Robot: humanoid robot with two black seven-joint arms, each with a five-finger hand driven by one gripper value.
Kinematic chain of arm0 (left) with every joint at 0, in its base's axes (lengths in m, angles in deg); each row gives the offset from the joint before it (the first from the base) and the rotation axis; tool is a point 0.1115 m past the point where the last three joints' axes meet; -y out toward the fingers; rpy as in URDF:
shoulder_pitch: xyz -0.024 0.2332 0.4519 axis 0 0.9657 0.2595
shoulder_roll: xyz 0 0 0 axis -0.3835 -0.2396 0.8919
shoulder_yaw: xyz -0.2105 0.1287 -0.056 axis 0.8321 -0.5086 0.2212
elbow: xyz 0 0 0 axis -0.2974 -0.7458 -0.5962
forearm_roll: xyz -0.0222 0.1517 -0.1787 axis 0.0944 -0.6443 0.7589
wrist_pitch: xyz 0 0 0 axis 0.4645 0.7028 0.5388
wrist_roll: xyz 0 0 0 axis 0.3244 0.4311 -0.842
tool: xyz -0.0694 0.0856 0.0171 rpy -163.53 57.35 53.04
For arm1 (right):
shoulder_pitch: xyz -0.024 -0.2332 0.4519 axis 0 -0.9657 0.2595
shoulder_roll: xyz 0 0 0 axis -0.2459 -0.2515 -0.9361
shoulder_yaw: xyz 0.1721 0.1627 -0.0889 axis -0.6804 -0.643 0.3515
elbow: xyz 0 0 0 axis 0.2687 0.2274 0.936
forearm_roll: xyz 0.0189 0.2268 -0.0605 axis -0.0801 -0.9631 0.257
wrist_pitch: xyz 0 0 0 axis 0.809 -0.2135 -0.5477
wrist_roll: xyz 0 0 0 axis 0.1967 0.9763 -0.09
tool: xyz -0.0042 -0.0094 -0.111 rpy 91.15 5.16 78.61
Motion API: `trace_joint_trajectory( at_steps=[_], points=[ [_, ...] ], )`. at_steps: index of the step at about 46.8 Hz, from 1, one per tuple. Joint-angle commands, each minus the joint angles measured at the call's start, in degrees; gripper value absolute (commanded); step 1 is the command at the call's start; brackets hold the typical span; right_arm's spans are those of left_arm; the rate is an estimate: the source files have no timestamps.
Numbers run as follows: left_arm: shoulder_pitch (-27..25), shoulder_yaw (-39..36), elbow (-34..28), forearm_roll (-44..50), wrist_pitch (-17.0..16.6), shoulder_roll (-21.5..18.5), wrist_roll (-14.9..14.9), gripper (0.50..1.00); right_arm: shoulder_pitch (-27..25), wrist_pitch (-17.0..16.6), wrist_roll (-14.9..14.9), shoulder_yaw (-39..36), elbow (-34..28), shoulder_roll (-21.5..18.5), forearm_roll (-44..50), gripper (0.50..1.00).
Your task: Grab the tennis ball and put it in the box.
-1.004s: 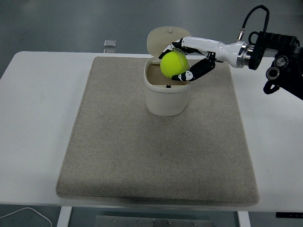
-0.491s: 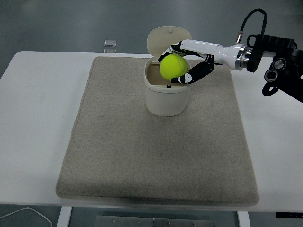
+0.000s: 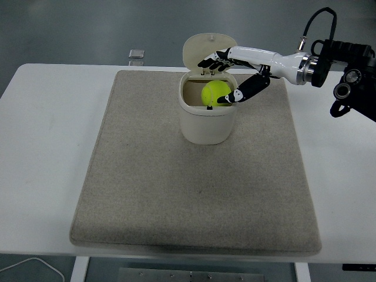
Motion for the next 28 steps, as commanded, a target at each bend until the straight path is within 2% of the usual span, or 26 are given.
trace_joint_trajectory(
  at_steps=[1, 6, 18, 28],
  points=[
    [0.00, 0.00, 0.00, 0.01, -0.02, 0.00, 0.00, 0.990, 0.01, -0.21, 0.00, 0.00, 0.01, 0.08, -0.69, 0.891],
    [0.00, 0.00, 0.00, 0.02, -0.02, 0.00, 0.00, 0.992, 0.09, -1.26, 0.00, 0.00, 0.01, 0.61, -3.77, 0.891],
    [0.00, 0.00, 0.00, 0.01, -0.02, 0.00, 0.00, 0.992, 1.68, -11.19, 0.00, 0.17, 0.19, 5.61, -17.30, 0.891],
    [0.00, 0.00, 0.00, 0.02, -0.02, 0.00, 0.00, 0.992, 1.24, -15.42, 0.00, 1.93, -0.25, 10.01, -22.66, 0.889]
  ],
)
